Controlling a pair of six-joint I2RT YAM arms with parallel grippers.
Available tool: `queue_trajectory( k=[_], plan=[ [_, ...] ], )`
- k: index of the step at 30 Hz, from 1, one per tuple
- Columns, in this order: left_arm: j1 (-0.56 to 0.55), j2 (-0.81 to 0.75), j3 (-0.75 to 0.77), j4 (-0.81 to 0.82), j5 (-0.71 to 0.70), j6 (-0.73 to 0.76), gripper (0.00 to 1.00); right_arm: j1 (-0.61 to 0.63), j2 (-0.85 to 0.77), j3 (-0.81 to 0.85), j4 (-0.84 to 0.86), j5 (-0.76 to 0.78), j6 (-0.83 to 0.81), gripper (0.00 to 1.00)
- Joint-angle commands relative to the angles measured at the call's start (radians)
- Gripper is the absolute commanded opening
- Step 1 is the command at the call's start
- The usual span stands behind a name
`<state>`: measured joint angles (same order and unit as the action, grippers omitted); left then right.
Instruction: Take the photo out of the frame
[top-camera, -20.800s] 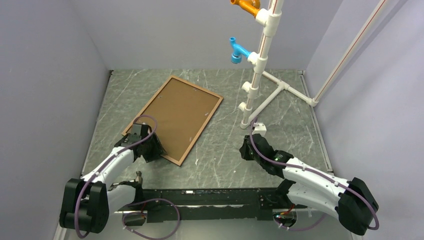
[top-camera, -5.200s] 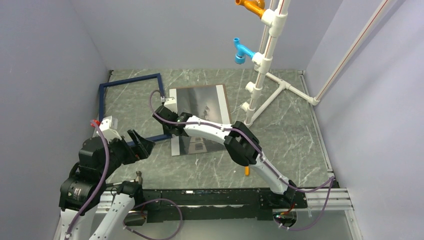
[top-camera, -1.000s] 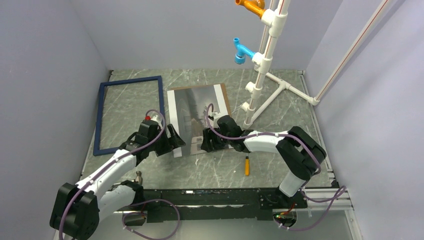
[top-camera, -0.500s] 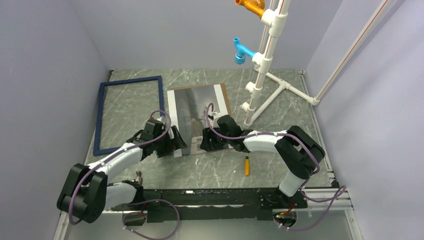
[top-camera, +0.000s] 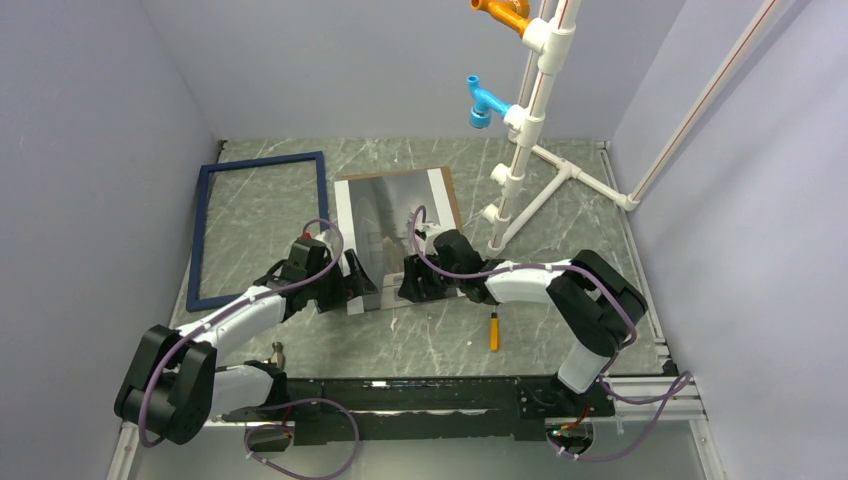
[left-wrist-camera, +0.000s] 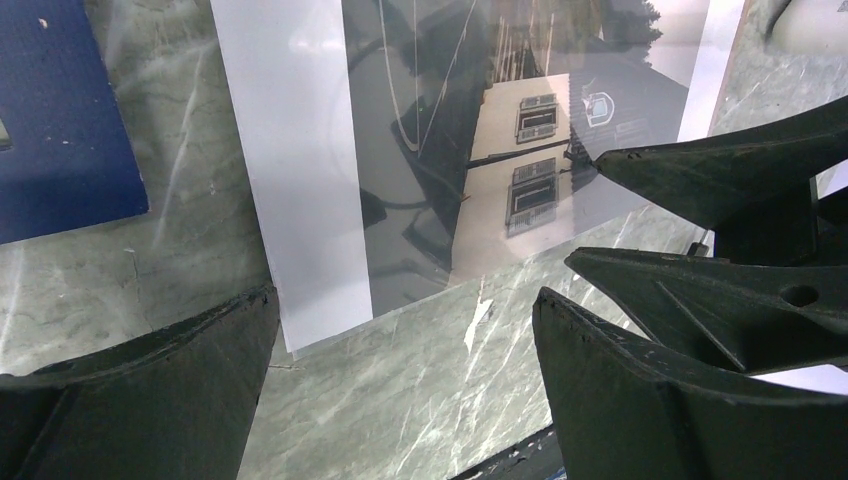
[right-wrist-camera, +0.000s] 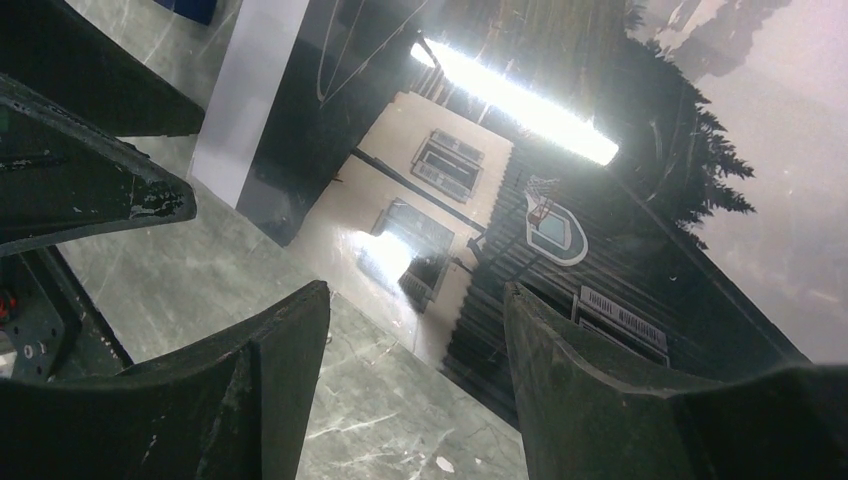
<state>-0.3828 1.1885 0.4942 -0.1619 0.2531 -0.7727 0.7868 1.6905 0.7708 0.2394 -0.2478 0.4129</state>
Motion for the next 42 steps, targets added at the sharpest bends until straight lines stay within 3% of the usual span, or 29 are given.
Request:
queue_trajectory(
  k=[1, 10, 19, 42],
  plan=[
    [-0.005, -0.010, 0.024, 0.017, 0.004, -0.004, 1.00, 0.002, 0.041, 0.002, -0.057, -0.013, 0.007, 0.66],
    [-0.005, -0.030, 0.025, 0.059, 0.072, -0.028, 0.97, 0.002, 0.044, 0.001, -0.056, -0.018, 0.009, 0.66],
    [-0.005, -0.140, 0.048, -0.006, 0.065, -0.044, 0.91, 0.003, 0.052, -0.001, -0.046, -0.025, 0.012, 0.66],
    [-0.006, -0.149, 0.108, -0.038, 0.144, -0.060, 0.99, 0.003, 0.061, -0.002, -0.033, -0.037, 0.017, 0.66]
  ],
)
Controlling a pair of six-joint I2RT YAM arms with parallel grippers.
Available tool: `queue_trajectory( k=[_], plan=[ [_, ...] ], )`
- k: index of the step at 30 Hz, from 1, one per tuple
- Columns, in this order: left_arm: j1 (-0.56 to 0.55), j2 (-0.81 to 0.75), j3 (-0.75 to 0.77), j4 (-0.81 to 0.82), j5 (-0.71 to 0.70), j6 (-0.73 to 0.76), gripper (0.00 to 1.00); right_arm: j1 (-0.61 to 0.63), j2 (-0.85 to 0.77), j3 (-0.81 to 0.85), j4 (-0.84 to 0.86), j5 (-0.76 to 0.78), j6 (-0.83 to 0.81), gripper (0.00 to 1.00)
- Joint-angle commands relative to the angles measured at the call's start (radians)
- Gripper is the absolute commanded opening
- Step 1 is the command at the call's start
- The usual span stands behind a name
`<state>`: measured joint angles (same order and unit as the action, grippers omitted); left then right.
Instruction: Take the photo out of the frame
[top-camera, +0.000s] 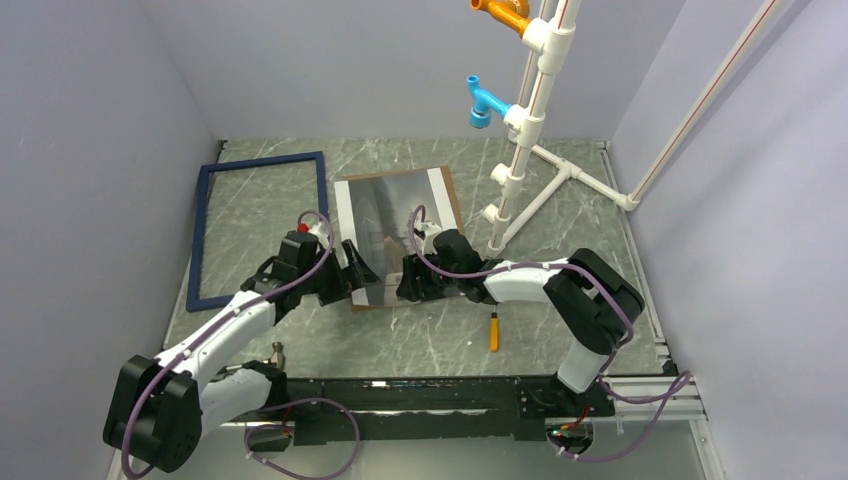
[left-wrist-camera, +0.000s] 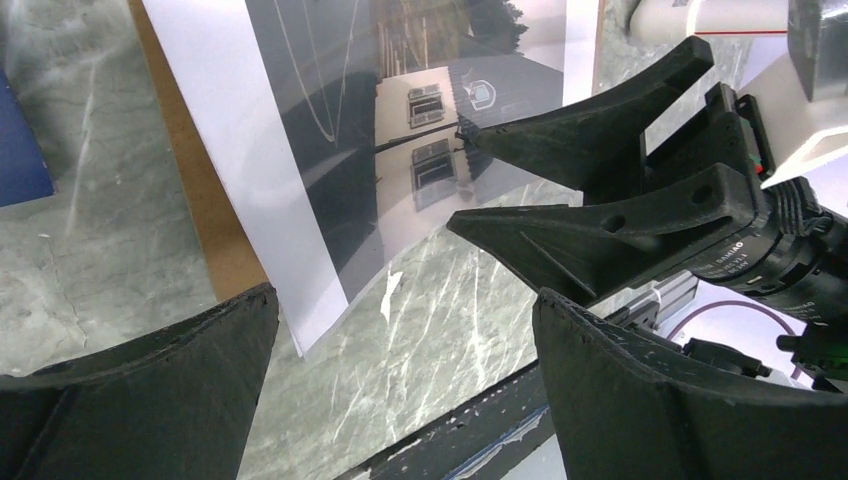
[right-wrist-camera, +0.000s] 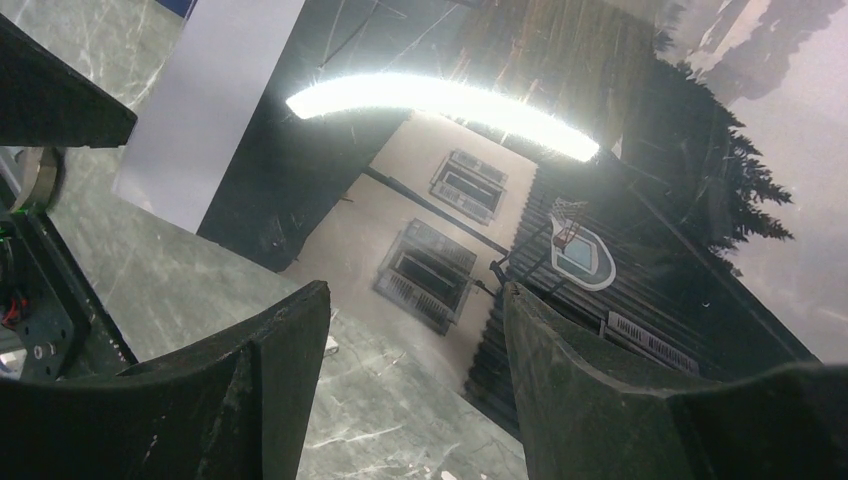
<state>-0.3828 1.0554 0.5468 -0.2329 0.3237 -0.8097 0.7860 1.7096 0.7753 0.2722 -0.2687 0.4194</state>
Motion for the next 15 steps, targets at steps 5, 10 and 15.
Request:
queue_trajectory(
  k=[5, 10, 15],
  plan=[
    [-0.008, -0.002, 0.062, 0.032, 0.063, -0.019, 0.98, 0.003, 0.043, -0.007, -0.065, -0.020, 0.012, 0.66],
    [-0.008, 0.012, 0.065, 0.032, 0.045, -0.022, 0.85, 0.004, 0.036, -0.010, -0.061, -0.024, 0.007, 0.67],
    [-0.008, -0.008, 0.065, -0.001, -0.016, -0.009, 0.72, 0.006, 0.034, -0.019, -0.039, -0.044, 0.007, 0.71]
  ],
)
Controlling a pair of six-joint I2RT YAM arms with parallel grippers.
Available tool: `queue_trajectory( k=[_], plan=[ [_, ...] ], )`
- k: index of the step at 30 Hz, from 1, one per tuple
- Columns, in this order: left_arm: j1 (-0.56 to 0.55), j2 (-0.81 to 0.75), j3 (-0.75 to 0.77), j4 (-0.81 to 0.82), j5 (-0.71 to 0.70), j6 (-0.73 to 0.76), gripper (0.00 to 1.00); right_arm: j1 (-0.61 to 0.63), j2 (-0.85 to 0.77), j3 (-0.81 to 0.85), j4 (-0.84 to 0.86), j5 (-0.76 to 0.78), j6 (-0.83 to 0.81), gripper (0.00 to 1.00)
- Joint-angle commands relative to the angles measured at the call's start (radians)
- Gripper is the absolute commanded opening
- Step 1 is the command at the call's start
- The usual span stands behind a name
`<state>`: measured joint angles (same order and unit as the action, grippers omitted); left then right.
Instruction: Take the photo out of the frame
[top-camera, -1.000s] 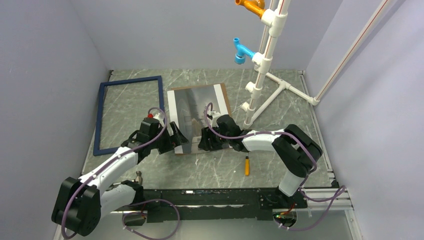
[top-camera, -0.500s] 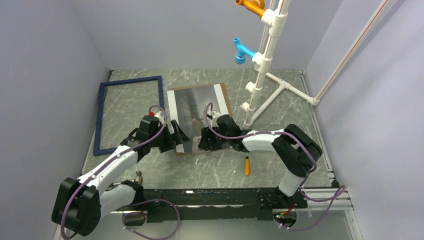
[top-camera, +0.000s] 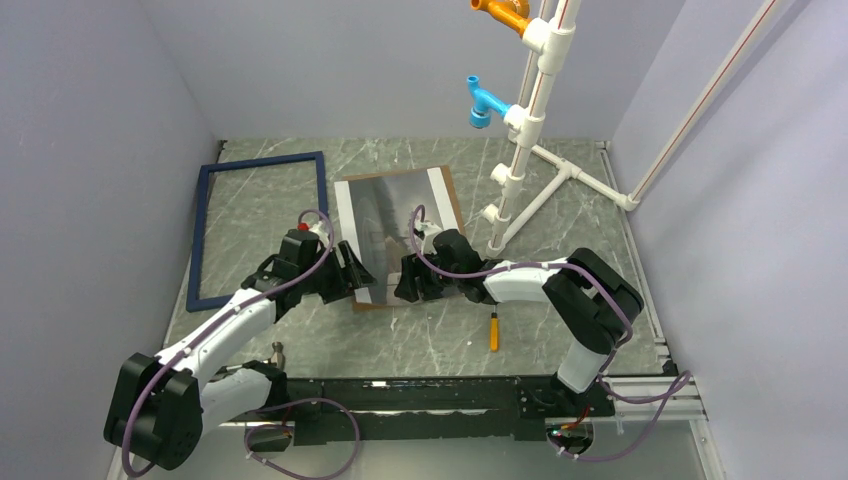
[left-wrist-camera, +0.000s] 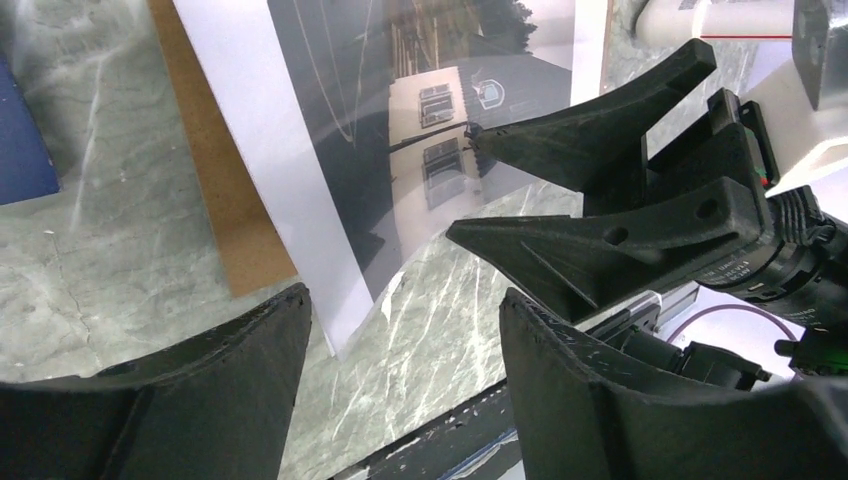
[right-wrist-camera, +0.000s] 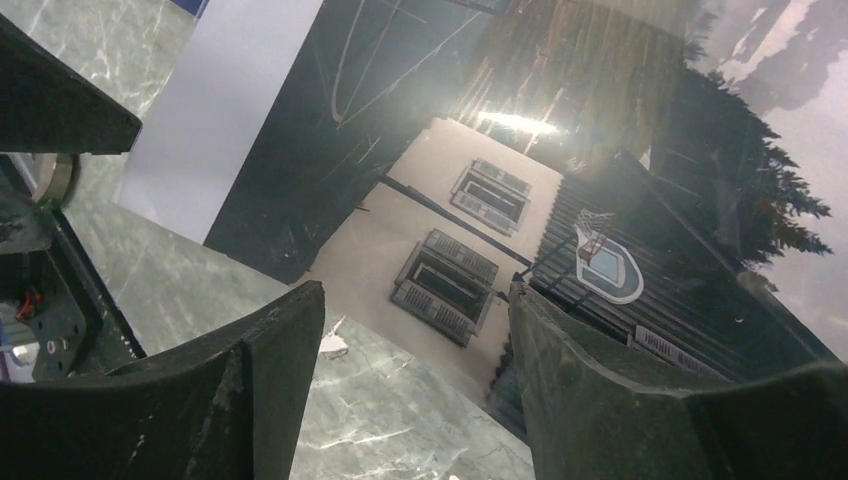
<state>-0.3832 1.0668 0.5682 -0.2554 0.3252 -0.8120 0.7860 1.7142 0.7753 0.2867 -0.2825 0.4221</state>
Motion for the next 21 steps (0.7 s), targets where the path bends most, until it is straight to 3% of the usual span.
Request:
queue_trajectory(
  k=[1, 5, 7, 11, 17, 21],
  plan=[
    [-0.007, -0.020, 0.046, 0.016, -0.028, -0.001, 0.73, 0.007, 0.030, -0.020, -0.051, -0.033, 0.003, 0.72],
    [0.019, -0.004, 0.069, -0.024, -0.067, 0.037, 0.94, 0.009, 0.033, -0.020, -0.049, -0.030, 0.005, 0.73],
    [0.055, 0.009, 0.080, -0.034, -0.060, 0.059, 0.98, 0.009, 0.029, -0.022, -0.046, -0.032, 0.009, 0.73],
    [0.146, 0.056, 0.112, 0.004, -0.024, 0.095, 0.99, 0.009, 0.004, -0.010, -0.065, -0.038, 0.017, 0.73],
    [0.211, 0.299, 0.297, 0.013, 0.001, 0.175, 0.99, -0.031, -0.061, 0.044, -0.143, -0.015, 0.015, 0.73],
    [0.213, 0.450, 0.414, 0.014, -0.061, 0.223, 0.99, -0.081, -0.068, 0.065, -0.186, 0.015, -0.005, 0.73]
  ],
)
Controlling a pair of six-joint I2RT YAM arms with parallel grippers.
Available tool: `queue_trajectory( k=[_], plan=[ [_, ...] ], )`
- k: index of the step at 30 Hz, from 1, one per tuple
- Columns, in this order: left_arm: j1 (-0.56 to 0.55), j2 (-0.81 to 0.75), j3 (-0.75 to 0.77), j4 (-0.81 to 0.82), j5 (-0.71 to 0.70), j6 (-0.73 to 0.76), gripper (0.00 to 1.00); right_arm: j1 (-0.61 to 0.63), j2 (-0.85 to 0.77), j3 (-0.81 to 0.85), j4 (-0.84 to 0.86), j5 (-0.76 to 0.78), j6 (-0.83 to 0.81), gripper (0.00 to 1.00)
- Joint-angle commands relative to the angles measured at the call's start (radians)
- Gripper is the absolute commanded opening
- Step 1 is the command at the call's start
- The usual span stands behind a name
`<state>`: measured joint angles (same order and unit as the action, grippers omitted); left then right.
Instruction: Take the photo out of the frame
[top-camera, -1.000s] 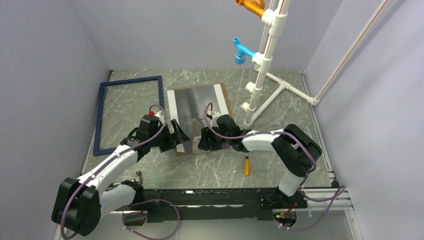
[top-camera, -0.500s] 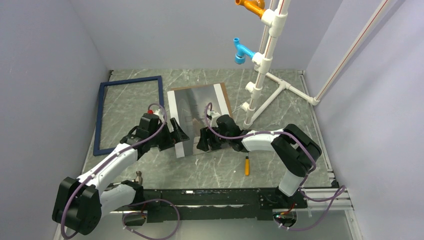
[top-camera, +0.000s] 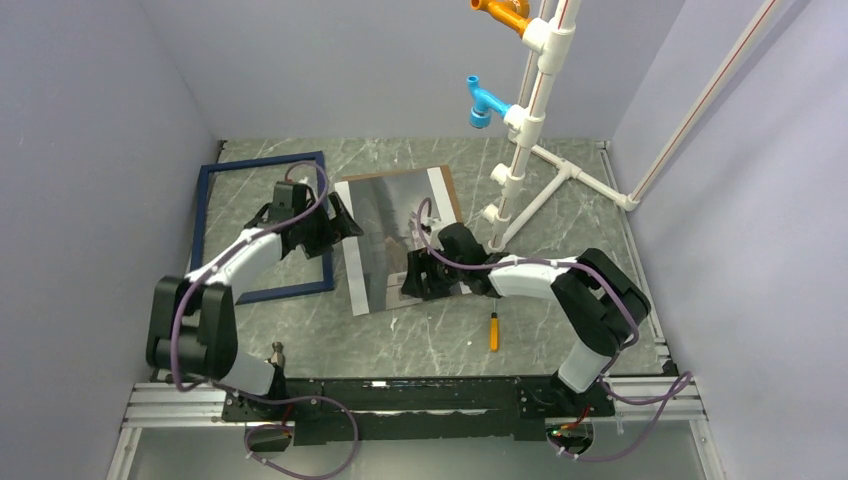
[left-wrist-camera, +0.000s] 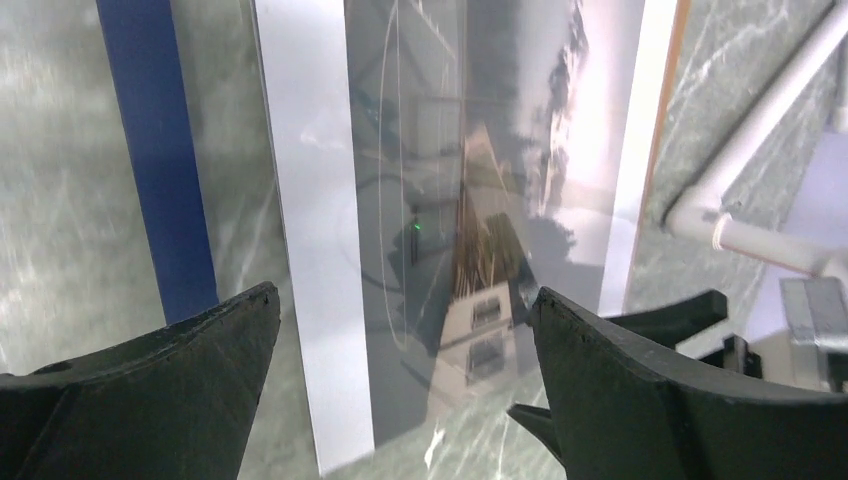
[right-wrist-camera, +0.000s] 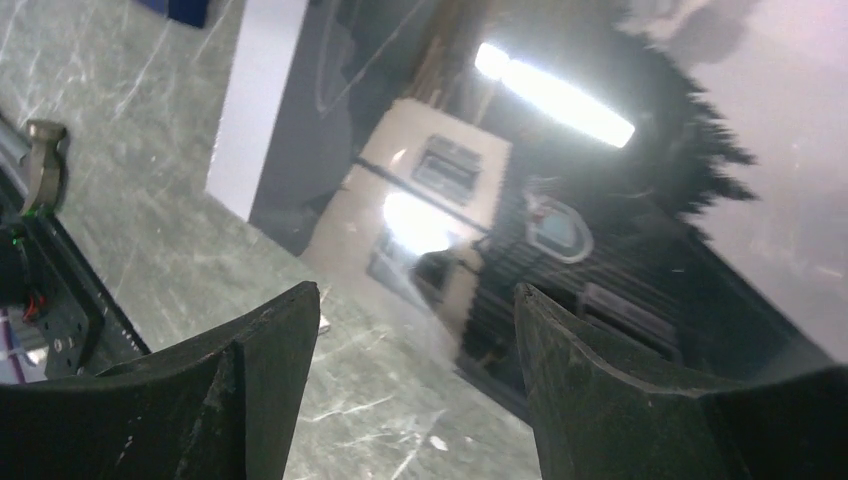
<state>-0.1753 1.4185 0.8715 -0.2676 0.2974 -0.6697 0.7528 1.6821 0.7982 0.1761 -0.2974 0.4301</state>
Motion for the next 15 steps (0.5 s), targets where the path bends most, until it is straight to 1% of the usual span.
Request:
queue_trajectory(
  k=[1, 3, 5, 6, 10, 12, 15],
  plan=[
    [0.007, 0.140, 0.147, 0.008, -0.057, 0.091, 0.99, -0.060, -0.029, 0.046, -0.084, 0.036, -0.020, 0.72],
    [0.010, 0.208, 0.198, -0.002, -0.083, 0.089, 0.99, -0.085, -0.009, 0.054, -0.100, 0.045, -0.027, 0.71],
    [0.004, 0.265, 0.234, 0.034, -0.089, 0.091, 1.00, -0.104, 0.006, 0.055, -0.107, 0.060, -0.034, 0.71],
    [0.001, 0.290, 0.258, 0.028, -0.102, 0.088, 0.99, -0.111, 0.012, 0.054, -0.107, 0.063, -0.037, 0.70],
    [-0.001, 0.390, 0.334, 0.017, -0.092, 0.076, 0.99, -0.125, 0.038, 0.044, -0.089, 0.050, -0.041, 0.70],
    [-0.001, 0.413, 0.352, 0.007, -0.118, 0.072, 0.99, -0.127, 0.045, 0.033, -0.076, 0.041, -0.036, 0.70],
    [-0.001, 0.416, 0.336, 0.050, -0.116, 0.073, 0.99, -0.129, 0.052, 0.023, -0.062, 0.030, -0.034, 0.70]
  ],
)
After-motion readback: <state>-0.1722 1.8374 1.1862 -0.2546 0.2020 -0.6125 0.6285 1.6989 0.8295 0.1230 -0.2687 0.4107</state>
